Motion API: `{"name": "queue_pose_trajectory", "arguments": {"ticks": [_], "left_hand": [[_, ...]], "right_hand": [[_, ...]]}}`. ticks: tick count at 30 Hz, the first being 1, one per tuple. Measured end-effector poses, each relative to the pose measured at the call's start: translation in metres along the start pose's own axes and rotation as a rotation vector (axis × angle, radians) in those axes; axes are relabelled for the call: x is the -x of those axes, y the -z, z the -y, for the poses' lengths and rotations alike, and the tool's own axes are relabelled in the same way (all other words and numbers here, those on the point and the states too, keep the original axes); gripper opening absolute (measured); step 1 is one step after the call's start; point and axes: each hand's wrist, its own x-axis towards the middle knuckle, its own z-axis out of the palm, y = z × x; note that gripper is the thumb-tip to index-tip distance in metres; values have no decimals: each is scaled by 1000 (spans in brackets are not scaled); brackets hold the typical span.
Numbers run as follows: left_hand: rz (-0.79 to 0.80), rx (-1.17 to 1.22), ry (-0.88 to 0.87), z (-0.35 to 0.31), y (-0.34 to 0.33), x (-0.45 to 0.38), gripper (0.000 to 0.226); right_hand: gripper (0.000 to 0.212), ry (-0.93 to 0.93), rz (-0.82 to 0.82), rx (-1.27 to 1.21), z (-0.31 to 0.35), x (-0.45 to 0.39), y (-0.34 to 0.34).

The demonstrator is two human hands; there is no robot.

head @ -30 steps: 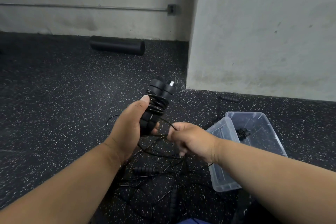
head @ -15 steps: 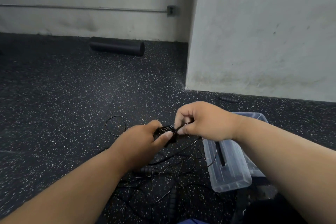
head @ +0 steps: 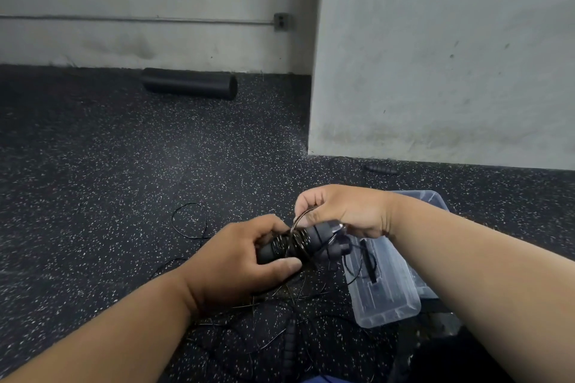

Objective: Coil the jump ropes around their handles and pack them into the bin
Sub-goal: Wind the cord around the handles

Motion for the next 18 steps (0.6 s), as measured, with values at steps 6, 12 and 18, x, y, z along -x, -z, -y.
{"name": "queue_pose_trajectory", "arguments": {"ticks": [6,12,18], "left_hand": [[-26,427,9,-1,5,0,45],[105,580,105,5,8,-3,51],[244,746,151,0,2,-4,53]], "right_hand": [[22,24,87,-31,-12,-14,10],[40,26,323,-56,-15,-8,25],[64,57,495,96,-14,-4,30]]}}
